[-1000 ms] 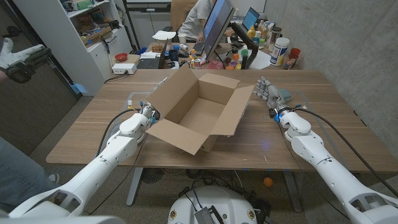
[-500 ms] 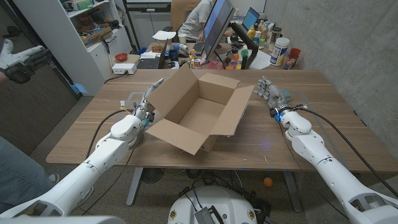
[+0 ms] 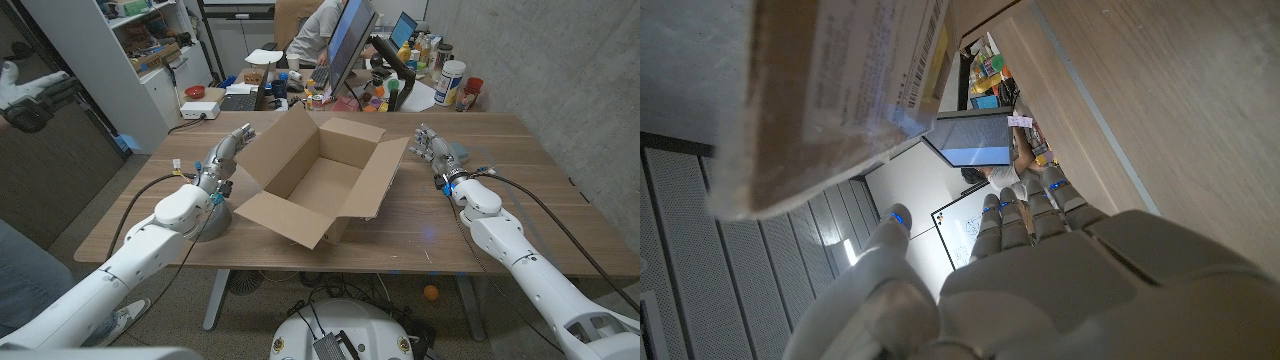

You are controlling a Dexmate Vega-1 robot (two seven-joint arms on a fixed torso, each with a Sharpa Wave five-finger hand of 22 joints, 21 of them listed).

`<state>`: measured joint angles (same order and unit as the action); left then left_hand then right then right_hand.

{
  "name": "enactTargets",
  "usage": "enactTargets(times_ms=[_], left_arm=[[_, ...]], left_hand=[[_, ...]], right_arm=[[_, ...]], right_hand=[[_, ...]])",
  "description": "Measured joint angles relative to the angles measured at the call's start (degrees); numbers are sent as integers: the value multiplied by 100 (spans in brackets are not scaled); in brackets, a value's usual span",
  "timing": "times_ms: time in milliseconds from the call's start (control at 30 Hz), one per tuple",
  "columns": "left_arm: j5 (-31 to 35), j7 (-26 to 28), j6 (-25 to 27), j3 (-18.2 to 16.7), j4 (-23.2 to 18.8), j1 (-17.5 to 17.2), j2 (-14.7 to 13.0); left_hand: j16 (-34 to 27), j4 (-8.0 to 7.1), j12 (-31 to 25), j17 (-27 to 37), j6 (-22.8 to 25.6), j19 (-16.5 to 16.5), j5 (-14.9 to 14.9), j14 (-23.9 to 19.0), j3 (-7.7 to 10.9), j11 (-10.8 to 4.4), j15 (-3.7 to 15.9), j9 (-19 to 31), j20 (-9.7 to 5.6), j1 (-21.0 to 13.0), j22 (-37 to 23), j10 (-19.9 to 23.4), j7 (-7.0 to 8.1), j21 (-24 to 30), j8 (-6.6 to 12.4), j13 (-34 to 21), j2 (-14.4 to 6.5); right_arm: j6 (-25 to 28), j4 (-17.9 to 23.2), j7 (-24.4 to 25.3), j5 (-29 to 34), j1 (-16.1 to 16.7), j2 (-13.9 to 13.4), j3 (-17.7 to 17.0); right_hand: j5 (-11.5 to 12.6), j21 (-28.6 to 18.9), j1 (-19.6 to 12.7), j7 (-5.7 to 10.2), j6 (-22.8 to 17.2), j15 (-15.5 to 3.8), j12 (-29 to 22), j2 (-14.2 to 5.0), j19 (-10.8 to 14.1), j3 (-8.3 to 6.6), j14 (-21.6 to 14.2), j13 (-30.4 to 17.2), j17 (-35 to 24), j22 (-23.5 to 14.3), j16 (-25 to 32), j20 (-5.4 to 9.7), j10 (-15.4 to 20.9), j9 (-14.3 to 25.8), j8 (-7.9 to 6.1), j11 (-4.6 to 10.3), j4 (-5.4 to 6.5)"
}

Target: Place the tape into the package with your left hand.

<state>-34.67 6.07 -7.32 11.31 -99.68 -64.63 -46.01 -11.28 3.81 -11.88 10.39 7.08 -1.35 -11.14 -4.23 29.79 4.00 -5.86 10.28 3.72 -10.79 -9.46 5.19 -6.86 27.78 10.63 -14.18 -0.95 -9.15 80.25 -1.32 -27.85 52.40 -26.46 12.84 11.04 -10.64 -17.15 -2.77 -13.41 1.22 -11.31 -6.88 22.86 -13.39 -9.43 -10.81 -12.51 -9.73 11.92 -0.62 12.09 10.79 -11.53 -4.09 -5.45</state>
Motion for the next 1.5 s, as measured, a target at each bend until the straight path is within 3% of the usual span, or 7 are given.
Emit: enactTargets(times_ms=[200, 333, 400, 733, 800, 1033, 1500], left_arm=[[91, 138, 70, -361, -485, -427, -405], [186, 227, 122, -463, -603, -547, -501], [285, 277, 171, -807, -974, -942, -814], [739, 312, 320, -1317, -1425, -1478, -1154], [866, 256, 353, -1662, -1663, -1809, -1276], [1124, 47, 438, -2146, -1963, -2266, -1289], [1805, -729, 888, -3470, -2796, -3502, -695]], left_hand=[[0, 95, -11, 0, 21, 29, 26, -23, 48, 32, -22, 0, 29, -142, 0, 32, -20, -32, 0, 28, -66], [0, 189, -26, 0, 20, 61, 39, -44, 123, 41, -38, -1, 61, -297, 0, 41, -20, -85, 0, 44, -132], [0, 254, -26, 0, 33, 69, 39, -81, 172, 41, -35, -1, 98, -397, 0, 41, -30, -111, 40, 62, -171], [0, 486, -65, 1, 93, 61, 39, -112, 313, -53, -4, -1, 123, -742, 0, 136, 11, -217, 62, 112, -230], [0, 522, -65, 1, 93, 61, 39, -123, 301, -61, 7, -1, 123, -810, 0, 144, 11, -217, 62, 115, -252], [0, 561, -65, 1, 123, 91, 39, -142, 339, -62, 26, -2, 152, -924, 1, 144, 41, -261, 62, 115, -260], [0, 584, -70, 1, 122, 84, 39, -167, 362, -62, 2, -2, 206, -1061, -29, 204, 42, -344, 62, 141, -274]], right_arm=[[24, 67, 44, 24, 18, -14, 11], [29, 97, 54, 34, 25, -17, 19], [39, 121, 85, 53, 29, -18, 24], [61, 255, 144, 77, 75, -26, 49], [74, 307, 192, 93, 103, -30, 54], [93, 445, 293, 109, 198, -39, 65], [102, 658, 456, 154, 333, -53, 95]], right_hand=[[0, 0, 0, 32, -32, 0, 0, 0, 0, 0, 0, 0, 0, 0, 0, 0, 0, 0, 0, 0, 0], [0, 0, 0, 32, -32, 0, 0, 0, 0, 0, 0, 1, 0, 0, 0, 0, 0, 0, 0, 0, 0], [0, 0, 0, 32, -32, 0, 0, 0, 0, 0, 0, 1, -1, 0, 0, 0, 0, 0, 0, 0, 0], [0, 0, 0, 32, -31, 0, 0, 0, 0, 0, 0, 1, -1, 0, 0, 0, -1, 0, 0, 0, 0], [0, 0, 0, 32, -31, 0, 0, 0, 0, 0, 0, 1, -1, 0, 0, 0, -1, 0, 0, 0, 0], [0, 0, 0, 32, -31, 0, 0, 0, 0, 0, 0, 1, -1, 0, 0, 0, -1, -1, 0, 0, 0], [0, 0, 0, 52, -52, 0, 0, 0, 1, 0, 0, 2, -2, 1, 0, 0, -1, -1, 0, 0, 0]])
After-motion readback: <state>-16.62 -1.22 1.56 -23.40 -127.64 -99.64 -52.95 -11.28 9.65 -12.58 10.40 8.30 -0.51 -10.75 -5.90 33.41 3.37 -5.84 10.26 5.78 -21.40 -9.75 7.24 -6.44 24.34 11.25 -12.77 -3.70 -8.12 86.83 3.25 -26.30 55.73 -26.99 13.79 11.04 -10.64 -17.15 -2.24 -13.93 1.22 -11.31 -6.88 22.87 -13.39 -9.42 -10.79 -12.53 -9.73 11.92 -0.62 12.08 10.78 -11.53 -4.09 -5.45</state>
